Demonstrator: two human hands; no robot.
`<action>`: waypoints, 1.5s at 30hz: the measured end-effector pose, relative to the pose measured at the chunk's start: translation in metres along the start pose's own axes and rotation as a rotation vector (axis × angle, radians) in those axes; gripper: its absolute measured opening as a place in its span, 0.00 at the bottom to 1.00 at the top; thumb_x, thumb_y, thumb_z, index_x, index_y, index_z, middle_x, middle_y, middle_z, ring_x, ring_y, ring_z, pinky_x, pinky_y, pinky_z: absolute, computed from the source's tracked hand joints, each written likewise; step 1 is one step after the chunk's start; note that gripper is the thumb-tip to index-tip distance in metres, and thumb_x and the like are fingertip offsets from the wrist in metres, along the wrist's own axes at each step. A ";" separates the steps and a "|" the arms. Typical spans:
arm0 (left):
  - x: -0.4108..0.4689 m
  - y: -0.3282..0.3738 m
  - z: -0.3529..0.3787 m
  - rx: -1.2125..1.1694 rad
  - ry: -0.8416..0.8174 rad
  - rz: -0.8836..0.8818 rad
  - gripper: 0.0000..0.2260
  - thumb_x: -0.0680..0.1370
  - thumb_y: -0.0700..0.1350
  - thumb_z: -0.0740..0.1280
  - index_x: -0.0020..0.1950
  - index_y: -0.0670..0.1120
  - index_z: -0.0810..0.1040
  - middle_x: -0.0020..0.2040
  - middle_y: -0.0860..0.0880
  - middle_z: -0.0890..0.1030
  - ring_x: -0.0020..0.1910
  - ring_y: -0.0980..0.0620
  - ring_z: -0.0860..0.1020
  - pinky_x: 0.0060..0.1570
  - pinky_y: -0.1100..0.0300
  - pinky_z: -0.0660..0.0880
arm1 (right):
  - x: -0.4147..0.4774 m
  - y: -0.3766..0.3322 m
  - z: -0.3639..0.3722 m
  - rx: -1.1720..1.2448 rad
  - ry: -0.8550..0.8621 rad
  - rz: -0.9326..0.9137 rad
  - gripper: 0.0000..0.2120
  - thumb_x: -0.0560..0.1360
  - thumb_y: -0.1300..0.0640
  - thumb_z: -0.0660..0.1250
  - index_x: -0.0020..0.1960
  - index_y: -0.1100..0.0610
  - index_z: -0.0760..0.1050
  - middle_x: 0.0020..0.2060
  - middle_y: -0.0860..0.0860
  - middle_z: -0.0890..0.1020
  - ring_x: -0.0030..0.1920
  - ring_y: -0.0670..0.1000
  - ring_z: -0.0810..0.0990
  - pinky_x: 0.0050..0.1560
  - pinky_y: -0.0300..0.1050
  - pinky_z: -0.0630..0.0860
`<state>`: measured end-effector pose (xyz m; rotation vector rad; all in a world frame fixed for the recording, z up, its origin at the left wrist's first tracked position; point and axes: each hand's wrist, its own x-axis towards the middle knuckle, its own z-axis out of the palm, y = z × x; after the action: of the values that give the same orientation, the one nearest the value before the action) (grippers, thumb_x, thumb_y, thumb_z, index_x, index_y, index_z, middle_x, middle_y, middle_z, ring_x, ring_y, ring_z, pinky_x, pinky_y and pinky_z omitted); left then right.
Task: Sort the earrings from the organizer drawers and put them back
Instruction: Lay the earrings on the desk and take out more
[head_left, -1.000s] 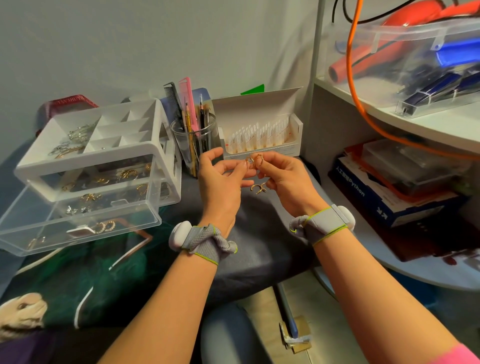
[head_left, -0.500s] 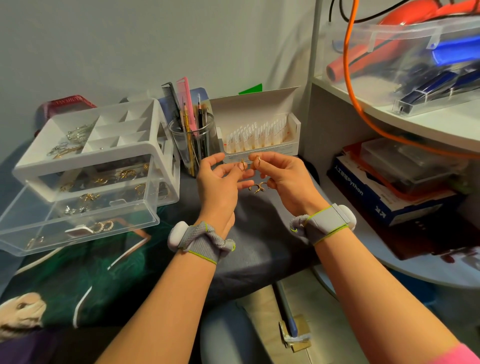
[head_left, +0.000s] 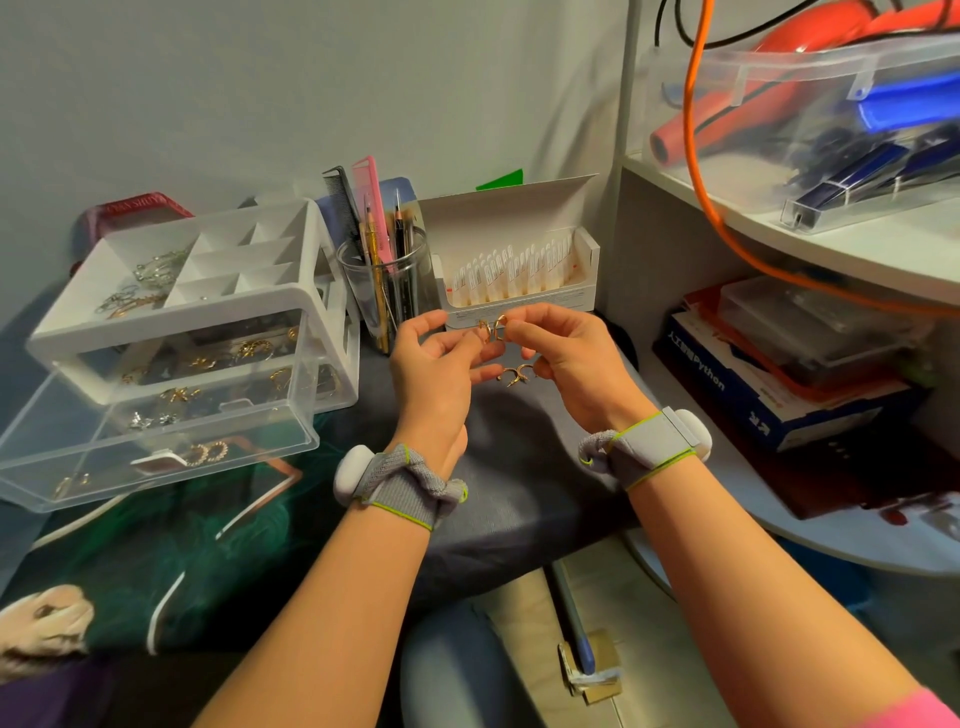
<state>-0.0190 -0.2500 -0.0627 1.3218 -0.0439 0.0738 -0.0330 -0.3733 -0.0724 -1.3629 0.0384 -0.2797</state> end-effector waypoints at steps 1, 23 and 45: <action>0.000 0.000 0.000 0.005 0.006 0.004 0.16 0.77 0.32 0.66 0.61 0.43 0.67 0.44 0.43 0.81 0.33 0.55 0.84 0.31 0.64 0.79 | 0.000 0.000 0.000 -0.007 0.004 0.003 0.04 0.74 0.65 0.68 0.44 0.59 0.80 0.35 0.49 0.80 0.27 0.40 0.71 0.28 0.30 0.66; 0.017 -0.020 0.006 0.247 0.012 0.000 0.11 0.74 0.33 0.69 0.54 0.43 0.74 0.36 0.48 0.78 0.34 0.54 0.75 0.24 0.67 0.71 | 0.014 0.002 -0.018 -0.221 0.211 0.079 0.04 0.72 0.66 0.68 0.39 0.60 0.77 0.31 0.51 0.75 0.29 0.43 0.68 0.25 0.29 0.64; 0.053 -0.061 0.059 0.879 -0.161 0.018 0.10 0.71 0.41 0.72 0.48 0.51 0.76 0.38 0.55 0.83 0.46 0.47 0.81 0.49 0.50 0.78 | 0.047 0.027 -0.065 -0.837 0.406 0.265 0.01 0.67 0.58 0.74 0.38 0.56 0.83 0.41 0.57 0.84 0.44 0.56 0.82 0.48 0.51 0.81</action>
<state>0.0397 -0.3204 -0.1033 2.2051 -0.1746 -0.0033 0.0047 -0.4412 -0.1059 -2.0792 0.7383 -0.3265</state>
